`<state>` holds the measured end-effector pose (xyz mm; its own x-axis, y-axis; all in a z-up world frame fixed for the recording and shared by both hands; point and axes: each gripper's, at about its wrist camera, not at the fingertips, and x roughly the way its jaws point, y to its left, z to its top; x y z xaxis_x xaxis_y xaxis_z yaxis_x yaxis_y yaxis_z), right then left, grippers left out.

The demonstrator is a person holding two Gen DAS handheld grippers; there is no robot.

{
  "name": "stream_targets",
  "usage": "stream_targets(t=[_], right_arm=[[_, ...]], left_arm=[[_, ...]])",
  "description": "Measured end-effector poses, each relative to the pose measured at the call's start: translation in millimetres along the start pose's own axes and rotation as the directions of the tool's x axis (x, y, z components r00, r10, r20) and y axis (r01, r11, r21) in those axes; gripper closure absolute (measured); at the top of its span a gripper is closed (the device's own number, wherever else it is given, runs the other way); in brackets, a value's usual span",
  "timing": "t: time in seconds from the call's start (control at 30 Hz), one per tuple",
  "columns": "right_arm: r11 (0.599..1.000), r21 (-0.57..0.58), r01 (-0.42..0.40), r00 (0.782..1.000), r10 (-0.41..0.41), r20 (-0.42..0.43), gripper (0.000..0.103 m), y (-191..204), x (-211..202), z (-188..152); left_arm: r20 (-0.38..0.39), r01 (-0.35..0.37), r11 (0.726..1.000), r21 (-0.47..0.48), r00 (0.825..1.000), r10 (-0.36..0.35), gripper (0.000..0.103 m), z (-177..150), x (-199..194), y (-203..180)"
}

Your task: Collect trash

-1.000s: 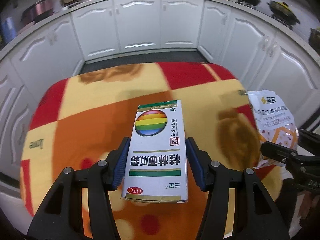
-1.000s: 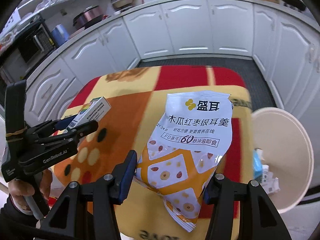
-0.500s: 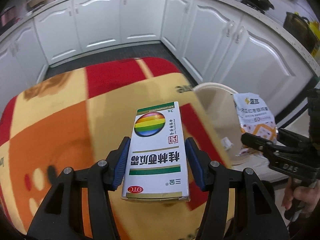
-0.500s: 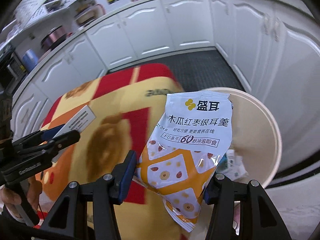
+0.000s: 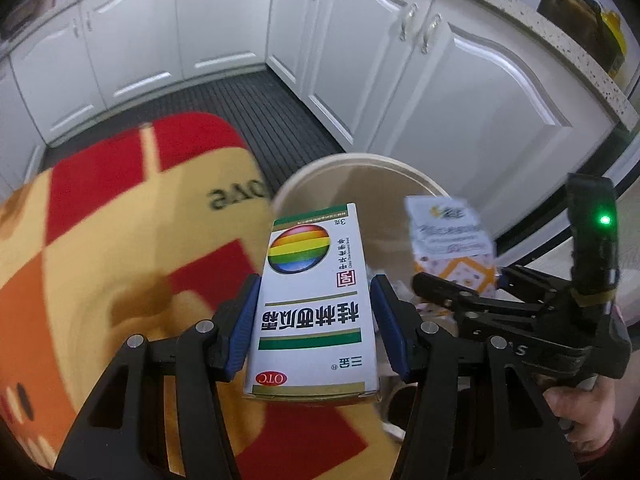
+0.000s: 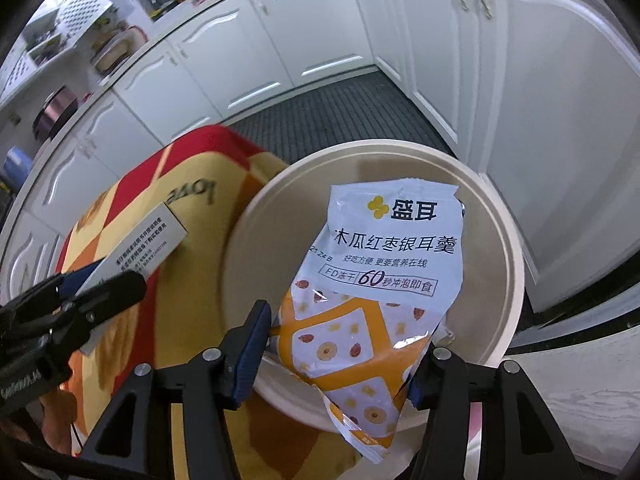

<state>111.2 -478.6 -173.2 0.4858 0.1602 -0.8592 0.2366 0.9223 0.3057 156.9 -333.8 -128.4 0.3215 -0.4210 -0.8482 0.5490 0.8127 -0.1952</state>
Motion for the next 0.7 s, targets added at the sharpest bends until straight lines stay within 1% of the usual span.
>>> stream_targets(t=[0.03, 0.1, 0.17, 0.2, 0.3, 0.4, 0.57, 0.7], right_arm=[[1.0, 0.01, 0.004, 1.0, -0.004, -0.01, 0.043, -3, 1, 0], [0.999, 0.048, 0.007, 1.0, -0.006, -0.011, 0.031, -14, 2, 2], [0.997, 0.072, 0.004, 1.0, -0.004, 0.004, 0.03, -22, -2, 1], [0.997, 0.081, 0.004, 1.0, -0.005, 0.009, 0.029, -26, -4, 0], [0.996, 0.092, -0.002, 1.0, 0.001, 0.016, 0.029, -32, -8, -5], [0.996, 0.091, 0.0, 1.0, -0.002, 0.019, 0.029, -30, -12, -12], [0.998, 0.07, 0.008, 1.0, -0.01, 0.025, 0.029, -22, -14, -23], [0.998, 0.063, 0.017, 0.998, -0.021, 0.051, 0.029, -12, -20, -31]], left_arm=[[-0.006, 0.011, 1.0, -0.014, 1.0, -0.012, 0.049, 1, 4, -1], [-0.009, 0.041, 0.998, -0.04, 0.999, -0.041, 0.047, 3, 8, 0], [-0.002, 0.057, 0.996, -0.063, 0.998, -0.057, 0.033, 3, 9, 3], [0.008, 0.071, 0.995, -0.077, 0.997, -0.07, 0.031, 2, 8, 4], [0.01, 0.064, 0.994, -0.091, 0.998, -0.064, 0.03, 1, 7, 7], [0.017, 0.058, 0.993, -0.099, 0.998, -0.057, 0.03, 1, 3, 8], [0.05, 0.012, 0.996, -0.089, 0.999, -0.008, 0.03, -5, -8, 8], [0.085, -0.026, 0.996, -0.087, 0.996, 0.033, 0.03, -11, -19, 10]])
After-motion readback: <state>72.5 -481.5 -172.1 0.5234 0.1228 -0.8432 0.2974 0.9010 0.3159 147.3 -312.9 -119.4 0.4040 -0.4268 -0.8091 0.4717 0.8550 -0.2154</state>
